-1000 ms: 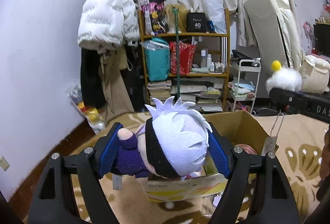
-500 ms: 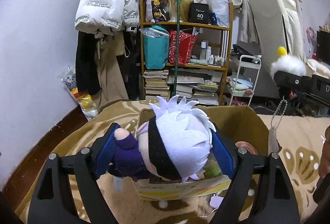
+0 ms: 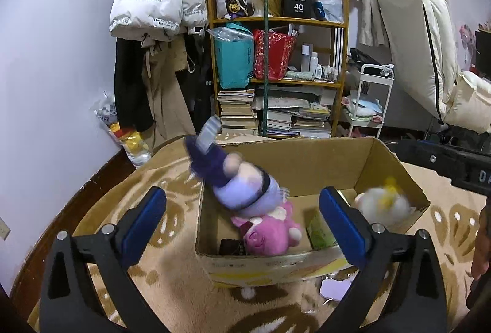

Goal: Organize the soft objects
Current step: 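Open both tools to drop the doll and fluffy plush into the box, then move both tools toward the yellow plush dog and the clear bag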

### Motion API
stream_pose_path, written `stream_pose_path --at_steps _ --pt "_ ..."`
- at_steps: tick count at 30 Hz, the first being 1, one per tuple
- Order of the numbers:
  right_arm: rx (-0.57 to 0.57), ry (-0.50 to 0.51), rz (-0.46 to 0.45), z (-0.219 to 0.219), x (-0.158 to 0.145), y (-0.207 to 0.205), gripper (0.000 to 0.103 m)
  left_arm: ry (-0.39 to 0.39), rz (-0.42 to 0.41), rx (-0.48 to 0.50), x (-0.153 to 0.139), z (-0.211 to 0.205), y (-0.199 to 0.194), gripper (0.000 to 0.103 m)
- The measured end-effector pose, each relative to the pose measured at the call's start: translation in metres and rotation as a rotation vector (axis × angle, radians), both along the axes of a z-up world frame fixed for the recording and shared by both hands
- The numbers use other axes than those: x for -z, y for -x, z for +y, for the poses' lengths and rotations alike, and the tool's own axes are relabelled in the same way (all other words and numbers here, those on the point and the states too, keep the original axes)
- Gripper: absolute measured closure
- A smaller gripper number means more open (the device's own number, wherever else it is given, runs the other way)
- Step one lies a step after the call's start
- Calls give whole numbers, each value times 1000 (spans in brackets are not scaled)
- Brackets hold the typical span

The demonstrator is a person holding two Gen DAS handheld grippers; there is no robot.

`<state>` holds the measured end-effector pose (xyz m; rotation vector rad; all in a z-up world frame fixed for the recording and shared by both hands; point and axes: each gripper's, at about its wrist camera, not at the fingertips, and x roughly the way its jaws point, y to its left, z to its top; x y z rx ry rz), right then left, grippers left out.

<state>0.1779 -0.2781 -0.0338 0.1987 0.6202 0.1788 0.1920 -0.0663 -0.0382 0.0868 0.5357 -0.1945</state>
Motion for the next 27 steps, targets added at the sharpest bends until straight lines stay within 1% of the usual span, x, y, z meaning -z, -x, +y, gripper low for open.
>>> stream_pose_path --at_steps 3,4,5,8,12,14,19,21,25,27 --pt "6 10 -1 -1 -1 5 38 -14 1 -6 -2 0 3 4" --pt "8 9 1 -2 -2 8 35 -19 6 -8 -2 0 5 4" --pt "15 8 1 -3 -3 11 29 -22 10 -8 -3 0 6 4" --pt "32 5 -7 -5 -6 20 19 -29 27 -17 -4 2 11 4" --pt "33 12 -13 -7 -13 34 12 -21 48 -14 -10 4 22 3" --pt "42 20 -23 -8 -16 43 8 -35 47 -19 -14 3 31 3" --pt "44 19 -20 -7 -23 60 7 -83 44 -20 -22 -2 50 3" --pt "43 24 -20 -8 -24 67 6 -97 70 -12 -23 -6 59 3" --pt "43 31 -14 -7 -25 82 6 -47 117 0 -27 -6 77 3" --pt "41 40 -10 -7 -25 87 6 -54 120 -2 -27 -8 85 3"
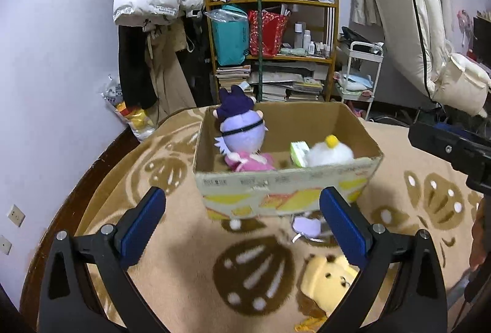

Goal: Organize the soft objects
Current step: 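Move both tools toward the yellow plush dog and the clear bag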

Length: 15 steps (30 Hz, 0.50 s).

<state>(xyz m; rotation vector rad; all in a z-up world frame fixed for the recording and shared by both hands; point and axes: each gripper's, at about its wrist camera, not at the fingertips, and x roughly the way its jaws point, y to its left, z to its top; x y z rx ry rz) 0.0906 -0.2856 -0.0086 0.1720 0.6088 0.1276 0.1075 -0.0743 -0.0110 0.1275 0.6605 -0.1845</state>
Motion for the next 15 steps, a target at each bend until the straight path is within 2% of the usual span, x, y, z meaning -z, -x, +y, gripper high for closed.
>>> stream_pose_path --at_steps 5,10,15 --pt "7 14 18 -2 2 17 6 -6 35 -11 5 -4 15 3" --pt "32 5 47 -10 8 28 6 87 128 16 28 -7 25 3" --pt "44 -18 77 -19 15 29 6 135 192 40 54 -16 29 3"
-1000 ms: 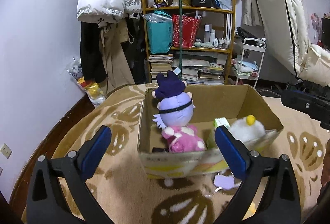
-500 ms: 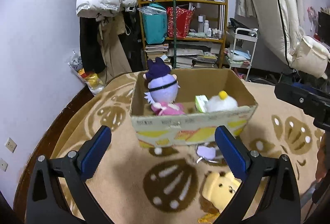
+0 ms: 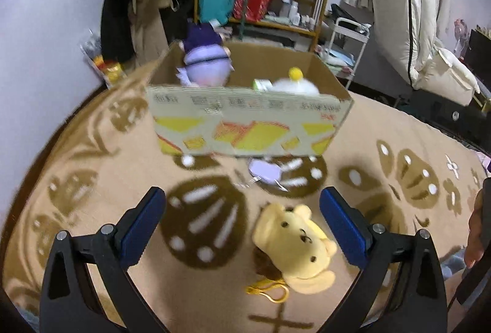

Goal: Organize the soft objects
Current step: 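Move both tools toward the yellow plush dog and the clear bag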

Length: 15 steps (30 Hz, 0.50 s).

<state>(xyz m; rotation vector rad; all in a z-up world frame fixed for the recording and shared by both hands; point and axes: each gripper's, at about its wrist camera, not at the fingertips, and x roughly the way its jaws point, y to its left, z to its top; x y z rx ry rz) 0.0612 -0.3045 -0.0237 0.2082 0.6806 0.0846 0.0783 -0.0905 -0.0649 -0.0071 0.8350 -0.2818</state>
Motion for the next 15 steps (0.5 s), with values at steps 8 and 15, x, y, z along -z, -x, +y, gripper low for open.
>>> stream_pose_path --at_steps 8,15 --pt "0 -12 79 -9 18 -8 6 3 75 -6 23 -10 -10 3" --pt "-7 -21 132 -10 34 -16 6 1 135 1 38 -15 -16 3"
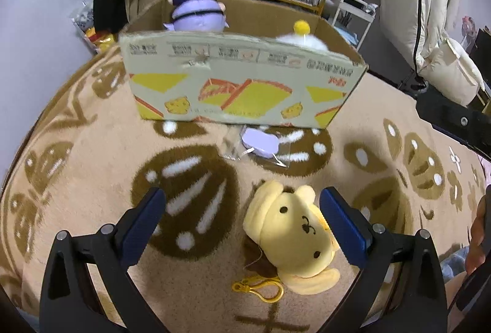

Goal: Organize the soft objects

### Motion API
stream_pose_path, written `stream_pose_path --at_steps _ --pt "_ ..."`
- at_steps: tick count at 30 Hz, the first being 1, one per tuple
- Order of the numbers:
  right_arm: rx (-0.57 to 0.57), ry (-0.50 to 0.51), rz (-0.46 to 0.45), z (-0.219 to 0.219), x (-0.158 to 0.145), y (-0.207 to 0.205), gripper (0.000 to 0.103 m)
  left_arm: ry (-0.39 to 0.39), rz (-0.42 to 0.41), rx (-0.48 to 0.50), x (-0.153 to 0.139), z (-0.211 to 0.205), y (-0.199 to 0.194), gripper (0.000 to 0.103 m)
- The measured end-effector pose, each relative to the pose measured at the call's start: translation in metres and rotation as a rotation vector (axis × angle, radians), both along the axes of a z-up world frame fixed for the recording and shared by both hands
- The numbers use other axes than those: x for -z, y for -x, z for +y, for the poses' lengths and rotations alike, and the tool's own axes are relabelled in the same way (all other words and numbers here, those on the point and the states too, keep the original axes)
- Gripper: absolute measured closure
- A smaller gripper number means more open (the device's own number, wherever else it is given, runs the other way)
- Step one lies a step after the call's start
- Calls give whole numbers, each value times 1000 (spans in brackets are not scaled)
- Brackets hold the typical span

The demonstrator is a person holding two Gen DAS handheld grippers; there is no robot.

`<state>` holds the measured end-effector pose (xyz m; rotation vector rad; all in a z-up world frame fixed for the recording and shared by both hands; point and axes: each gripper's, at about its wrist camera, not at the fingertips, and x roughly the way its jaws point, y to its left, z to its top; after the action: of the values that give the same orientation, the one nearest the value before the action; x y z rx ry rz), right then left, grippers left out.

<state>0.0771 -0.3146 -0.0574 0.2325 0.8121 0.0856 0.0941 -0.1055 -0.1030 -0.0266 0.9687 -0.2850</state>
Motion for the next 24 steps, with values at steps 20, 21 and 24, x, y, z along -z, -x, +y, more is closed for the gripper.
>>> stream_pose_path --at_steps 20,21,24 --pt "-39 -57 164 12 44 -27 6 18 204 152 36 -28 2 28" --pt "-36 -75 177 12 48 -29 6 25 199 156 36 -29 4 33" --pt "-35 -98 213 15 58 -34 6 -1 169 171 34 -32 8 41"
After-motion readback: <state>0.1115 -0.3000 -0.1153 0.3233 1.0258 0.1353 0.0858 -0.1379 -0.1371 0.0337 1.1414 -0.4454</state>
